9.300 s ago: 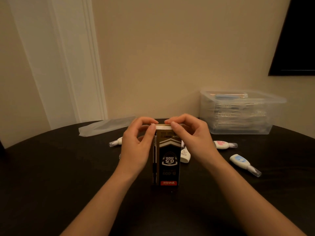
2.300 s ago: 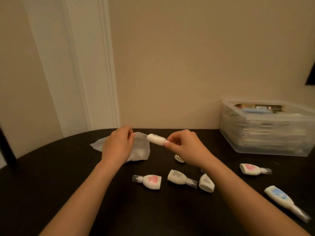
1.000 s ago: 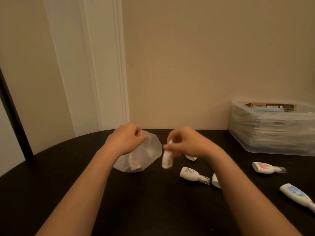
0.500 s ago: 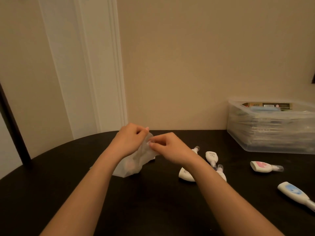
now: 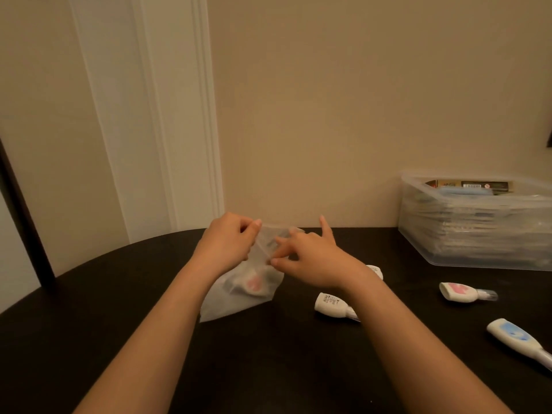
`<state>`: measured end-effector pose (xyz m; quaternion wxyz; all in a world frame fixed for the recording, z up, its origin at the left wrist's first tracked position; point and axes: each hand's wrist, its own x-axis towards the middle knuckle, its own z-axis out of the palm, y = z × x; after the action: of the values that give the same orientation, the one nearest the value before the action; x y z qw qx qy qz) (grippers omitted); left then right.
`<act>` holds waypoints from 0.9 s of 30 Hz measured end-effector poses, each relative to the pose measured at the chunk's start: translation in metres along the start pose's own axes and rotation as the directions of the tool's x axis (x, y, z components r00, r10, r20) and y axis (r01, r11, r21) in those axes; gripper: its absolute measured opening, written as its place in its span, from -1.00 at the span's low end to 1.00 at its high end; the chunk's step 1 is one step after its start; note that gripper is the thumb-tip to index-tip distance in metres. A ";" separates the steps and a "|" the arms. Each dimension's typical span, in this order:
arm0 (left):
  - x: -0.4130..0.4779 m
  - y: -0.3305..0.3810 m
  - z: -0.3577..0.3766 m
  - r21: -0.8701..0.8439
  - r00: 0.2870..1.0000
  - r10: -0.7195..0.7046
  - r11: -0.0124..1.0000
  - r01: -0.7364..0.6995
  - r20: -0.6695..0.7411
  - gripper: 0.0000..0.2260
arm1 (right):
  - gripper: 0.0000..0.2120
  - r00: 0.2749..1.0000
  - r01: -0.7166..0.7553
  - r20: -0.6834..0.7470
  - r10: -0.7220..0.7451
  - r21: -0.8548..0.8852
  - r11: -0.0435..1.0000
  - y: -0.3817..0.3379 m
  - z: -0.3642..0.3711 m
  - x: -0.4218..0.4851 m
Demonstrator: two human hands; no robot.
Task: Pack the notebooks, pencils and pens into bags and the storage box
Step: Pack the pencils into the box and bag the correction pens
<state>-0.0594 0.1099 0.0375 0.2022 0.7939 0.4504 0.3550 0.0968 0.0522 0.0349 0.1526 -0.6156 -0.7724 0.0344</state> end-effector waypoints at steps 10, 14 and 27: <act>-0.001 0.009 -0.005 -0.165 0.976 -0.011 0.986 -0.026 -0.216 -0.62 | -0.71 0.937 0.035 -0.343 -0.063 -0.088 0.996 -0.007 -0.012 -0.003; -0.001 0.011 0.004 -0.161 0.917 -0.001 0.985 -0.069 -0.399 -0.60 | -0.77 0.961 0.110 -0.252 -0.111 -0.018 0.994 -0.013 -0.012 -0.004; -0.006 0.022 0.030 -0.133 0.999 0.020 0.991 -0.024 -0.028 -0.67 | -0.93 0.989 -0.122 -0.066 0.134 0.169 0.978 0.044 -0.031 -0.041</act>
<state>-0.0264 0.0929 0.0293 0.2450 0.7787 0.4194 0.3970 0.1550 0.0194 0.0457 0.2301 -0.6503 -0.7191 0.0839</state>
